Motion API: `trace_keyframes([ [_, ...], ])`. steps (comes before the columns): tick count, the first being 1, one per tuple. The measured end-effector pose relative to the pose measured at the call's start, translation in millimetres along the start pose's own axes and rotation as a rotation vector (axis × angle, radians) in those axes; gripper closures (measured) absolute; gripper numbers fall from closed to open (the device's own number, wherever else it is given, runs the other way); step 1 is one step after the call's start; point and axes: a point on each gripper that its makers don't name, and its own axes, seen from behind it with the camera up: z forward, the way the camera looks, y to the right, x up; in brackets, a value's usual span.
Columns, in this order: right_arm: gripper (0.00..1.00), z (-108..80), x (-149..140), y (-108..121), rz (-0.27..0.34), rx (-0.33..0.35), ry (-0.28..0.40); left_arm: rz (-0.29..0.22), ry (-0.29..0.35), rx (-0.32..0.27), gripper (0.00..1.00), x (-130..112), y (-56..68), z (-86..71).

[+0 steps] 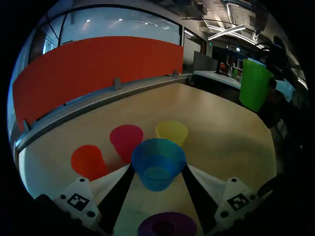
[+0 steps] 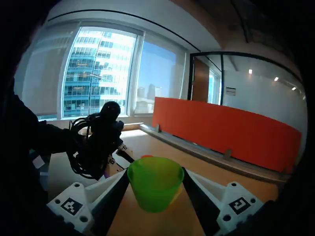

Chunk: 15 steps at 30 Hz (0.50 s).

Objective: Pour water

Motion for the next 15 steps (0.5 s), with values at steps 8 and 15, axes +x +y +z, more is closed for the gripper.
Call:
trace_keyframes([
  [8,0.06,-0.3,3,-3,-0.004,0.000,0.003,-0.006,0.043,-0.003,0.16,12,1.2,-9.8],
  [15,0.06,-1.0,6,-4,-0.006,-0.001,0.006,-0.005,0.092,0.007,0.16,24,-0.2,-19.9],
])
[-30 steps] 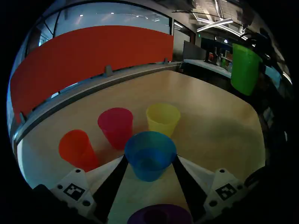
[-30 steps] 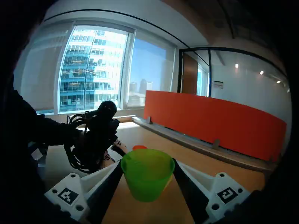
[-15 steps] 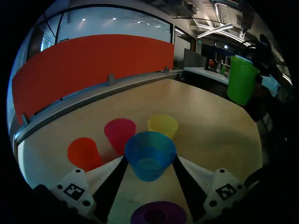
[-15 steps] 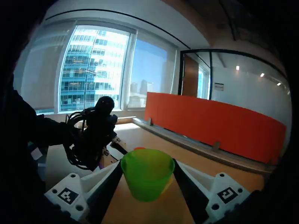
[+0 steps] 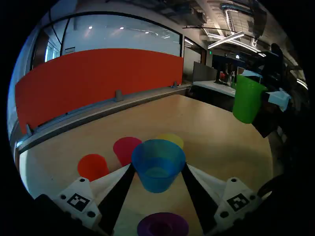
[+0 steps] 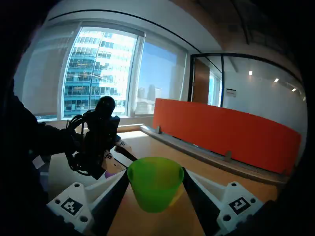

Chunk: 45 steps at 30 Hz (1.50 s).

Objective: Pour water

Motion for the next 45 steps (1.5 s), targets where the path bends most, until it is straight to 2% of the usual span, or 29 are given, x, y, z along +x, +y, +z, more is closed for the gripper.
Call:
trace_keyframes([
  [9,0.06,-0.1,3,-3,-0.002,-0.001,0.005,-0.004,0.076,0.015,0.16,23,-1.7,-18.1],
  [21,0.06,3.2,8,-11,-0.006,0.008,0.012,-0.006,0.184,0.038,0.16,57,-4.5,-49.9],
  [37,0.06,8.5,9,-20,-0.006,0.019,0.019,0.034,0.303,0.052,0.16,101,6.0,-93.2],
  [45,0.06,11.5,12,-24,0.003,0.027,0.028,0.034,0.347,0.059,0.16,116,5.7,-112.2],
])
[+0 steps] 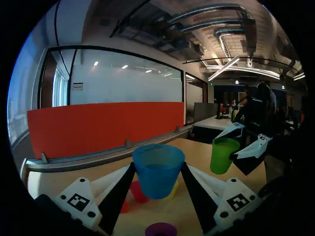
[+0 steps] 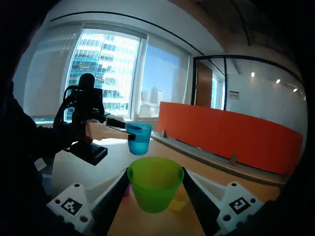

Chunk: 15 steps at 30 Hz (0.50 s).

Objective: Pour water

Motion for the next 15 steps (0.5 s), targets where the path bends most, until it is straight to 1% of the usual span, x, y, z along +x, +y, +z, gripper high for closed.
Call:
trace_keyframes([
  [9,0.06,3.3,-1,-3,0.006,0.010,0.004,-0.019,0.020,0.006,0.16,9,-3.6,-8.9],
  [15,0.06,7.4,-1,-8,0.006,0.018,0.003,-0.010,0.019,0.008,0.16,13,-5.0,-12.8],
])
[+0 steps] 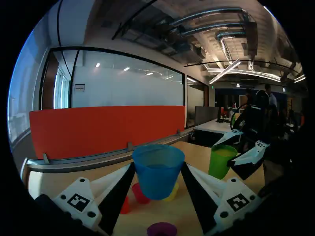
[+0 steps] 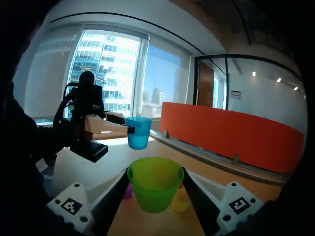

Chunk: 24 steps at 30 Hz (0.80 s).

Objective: Pour water

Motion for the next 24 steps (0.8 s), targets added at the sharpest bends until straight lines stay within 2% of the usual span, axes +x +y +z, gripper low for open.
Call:
trace_keyframes([
  [12,0.06,17.1,6,-13,0.013,0.034,0.019,0.039,0.016,0.010,0.16,17,-3.6,-10.2],
  [24,0.06,38.2,9,-25,0.020,0.074,0.038,0.121,0.029,0.029,0.16,34,-2.4,-24.0],
])
